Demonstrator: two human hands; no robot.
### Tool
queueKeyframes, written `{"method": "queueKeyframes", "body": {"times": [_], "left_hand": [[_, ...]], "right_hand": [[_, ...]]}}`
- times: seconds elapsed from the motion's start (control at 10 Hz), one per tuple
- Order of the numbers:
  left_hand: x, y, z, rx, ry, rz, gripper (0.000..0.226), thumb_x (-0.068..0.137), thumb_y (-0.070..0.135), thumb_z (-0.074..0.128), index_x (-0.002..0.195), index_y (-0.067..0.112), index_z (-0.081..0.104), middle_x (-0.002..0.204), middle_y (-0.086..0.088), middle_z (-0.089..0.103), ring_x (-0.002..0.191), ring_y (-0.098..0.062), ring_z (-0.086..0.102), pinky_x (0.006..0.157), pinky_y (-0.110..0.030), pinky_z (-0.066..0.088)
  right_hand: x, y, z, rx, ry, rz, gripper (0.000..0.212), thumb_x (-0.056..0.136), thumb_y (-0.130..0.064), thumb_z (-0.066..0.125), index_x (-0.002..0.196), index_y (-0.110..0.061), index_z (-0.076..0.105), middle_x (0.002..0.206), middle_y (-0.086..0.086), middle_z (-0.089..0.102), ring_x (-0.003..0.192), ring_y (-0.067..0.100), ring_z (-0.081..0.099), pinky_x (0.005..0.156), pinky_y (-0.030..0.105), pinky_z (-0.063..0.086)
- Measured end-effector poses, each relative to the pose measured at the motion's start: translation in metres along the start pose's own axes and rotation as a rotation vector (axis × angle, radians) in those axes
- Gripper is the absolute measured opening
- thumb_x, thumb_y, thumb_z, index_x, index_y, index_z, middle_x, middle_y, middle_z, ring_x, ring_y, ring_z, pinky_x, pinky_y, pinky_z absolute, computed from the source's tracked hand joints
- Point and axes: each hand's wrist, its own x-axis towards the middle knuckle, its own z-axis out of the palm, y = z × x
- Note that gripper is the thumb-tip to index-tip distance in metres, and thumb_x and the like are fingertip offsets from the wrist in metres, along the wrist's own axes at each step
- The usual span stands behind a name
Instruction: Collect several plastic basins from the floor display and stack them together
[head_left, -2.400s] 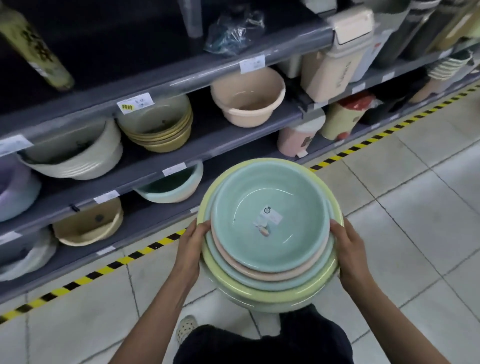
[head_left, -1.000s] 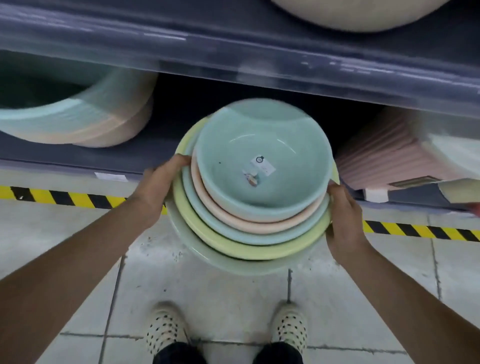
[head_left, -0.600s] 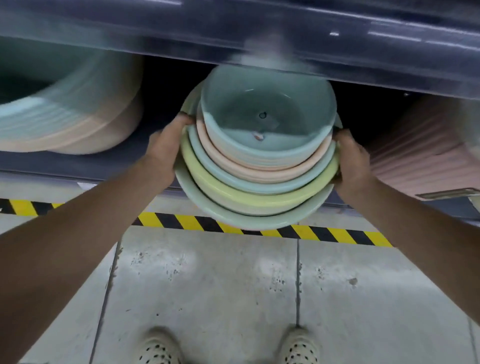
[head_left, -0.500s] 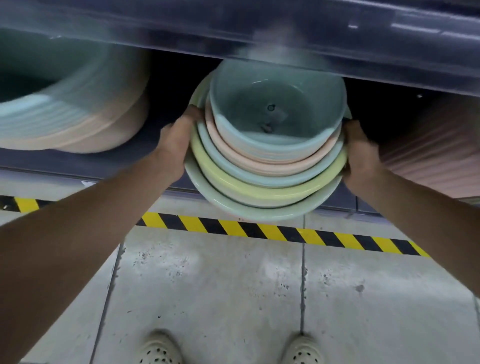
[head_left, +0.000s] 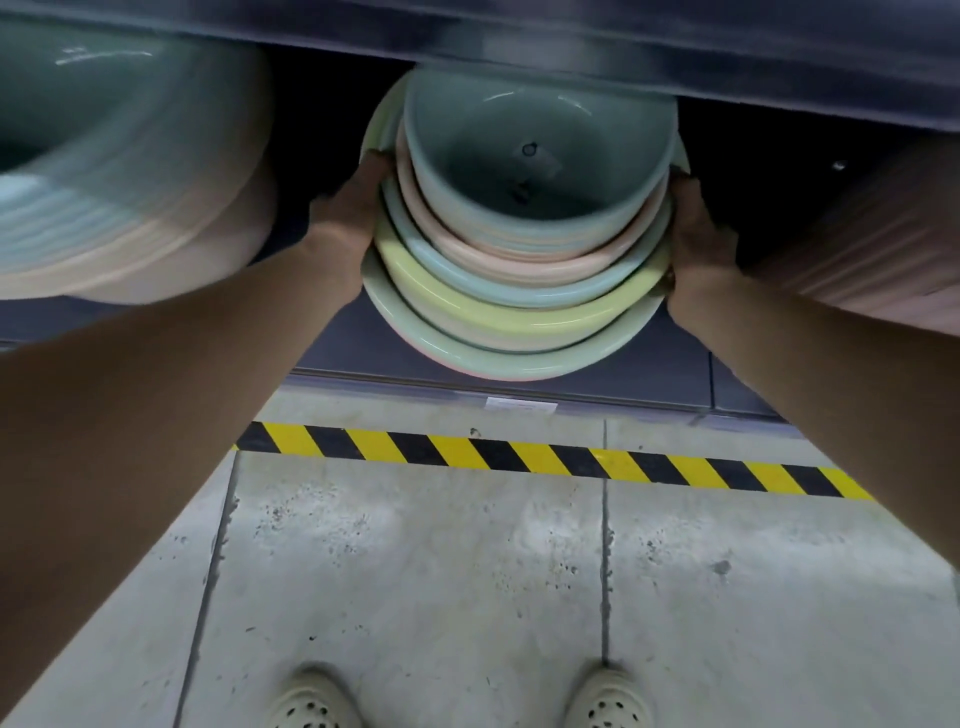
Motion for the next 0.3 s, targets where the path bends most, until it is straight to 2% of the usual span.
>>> {"method": "queueKeyframes", "body": {"times": [0.1,0.2,0.3], "left_hand": [[0.0,-0.003,-0.004,0.076,0.021,-0.043,0.094,0.037,0.08,0.078,0.114,0.027,0.07,0.102,0.009,0.076,0.092,-0.013,0.072,0.084,-0.034,0.058],[-0.052,0.013,-0.013,0.198,-0.053,-0.131,0.058,0.069,0.058,0.077,0.113,0.021,0.067,0.106,0.005,0.071,0.095,-0.015,0.066,0.075,-0.03,0.052],[-0.116,0.031,-0.031,0.349,-0.283,-0.262,0.031,0.069,0.028,0.062,0.096,0.015,0.057,0.095,-0.005,0.058,0.079,-0.016,0.054,0.073,-0.027,0.044]], "right_hand": [[-0.011,0.003,-0.01,-0.107,0.016,-0.002,0.059,0.081,-0.051,0.072,0.127,-0.016,0.062,0.116,0.003,0.069,0.109,0.022,0.066,0.097,0.035,0.053],[-0.038,-0.001,-0.018,-0.252,-0.072,-0.001,0.017,0.093,-0.025,0.065,0.109,-0.018,0.065,0.093,0.004,0.067,0.092,0.023,0.063,0.076,0.03,0.054],[-0.089,-0.01,-0.034,-0.385,-0.133,0.114,0.038,0.084,-0.034,0.073,0.119,-0.02,0.064,0.094,0.003,0.061,0.078,0.019,0.055,0.072,0.032,0.047]]}}
